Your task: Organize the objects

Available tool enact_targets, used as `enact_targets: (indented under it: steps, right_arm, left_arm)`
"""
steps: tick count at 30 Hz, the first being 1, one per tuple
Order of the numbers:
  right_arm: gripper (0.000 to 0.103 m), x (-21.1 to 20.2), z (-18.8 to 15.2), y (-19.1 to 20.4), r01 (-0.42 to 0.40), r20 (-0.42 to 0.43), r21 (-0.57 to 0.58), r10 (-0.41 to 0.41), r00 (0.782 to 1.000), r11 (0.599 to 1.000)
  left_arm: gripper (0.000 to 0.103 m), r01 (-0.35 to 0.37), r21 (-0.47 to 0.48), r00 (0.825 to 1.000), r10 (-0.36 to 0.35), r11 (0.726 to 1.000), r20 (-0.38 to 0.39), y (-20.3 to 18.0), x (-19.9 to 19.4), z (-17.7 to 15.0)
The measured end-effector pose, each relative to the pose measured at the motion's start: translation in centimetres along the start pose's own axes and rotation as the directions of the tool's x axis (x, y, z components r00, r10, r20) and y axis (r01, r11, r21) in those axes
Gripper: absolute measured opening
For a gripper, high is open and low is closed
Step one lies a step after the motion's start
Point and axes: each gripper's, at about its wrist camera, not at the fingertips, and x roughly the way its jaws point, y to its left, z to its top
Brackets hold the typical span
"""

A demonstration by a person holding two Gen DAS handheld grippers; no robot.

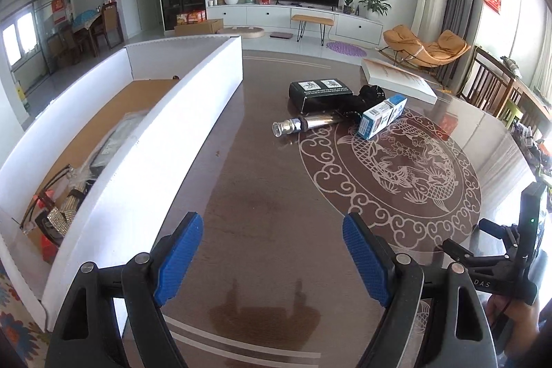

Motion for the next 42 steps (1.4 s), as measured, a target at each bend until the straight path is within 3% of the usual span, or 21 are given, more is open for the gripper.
enact_targets:
  steps: [5,10,35,38,42]
  right_arm:
    - [0.103,0.0,0.0,0.0,0.000,0.000,0.000,0.000,1.000,1.000]
    - [0.103,0.0,0.0,0.0,0.000,0.000,0.000,0.000,1.000,1.000]
    - [0.103,0.0,-0.1,0.0,0.001,-0.001,0.001,-0.001,1.000,1.000]
    - [0.103,0.0,0.0,-0.1,0.000,-0.001,0.001,0.000,1.000,1.000]
    - [0.103,0.0,0.0,-0.1,0.000,-0.001,0.001,0.000,1.000,1.000]
  left_arm:
    - [0.083,0.002,-0.004,0.996,-0.002,1.000,-0.085,-1.0,3.7,-2.2]
    - [0.083,0.007,0.017,0.993,-0.005,1.000,-0.121,-1.9,5.5,-3.9]
    - [0.083,-0.008,0.056,0.989,0.016,0.998,-0.147,-2.5,6.4,-4.6]
    - [0.085,-0.011,0.053,0.989,0.019,0.999,-0.147,-2.5,6.4,-4.5]
    - [0.098,-0.027,0.036,0.987,0.032,0.999,-0.155,-2.0,6.7,-4.6]
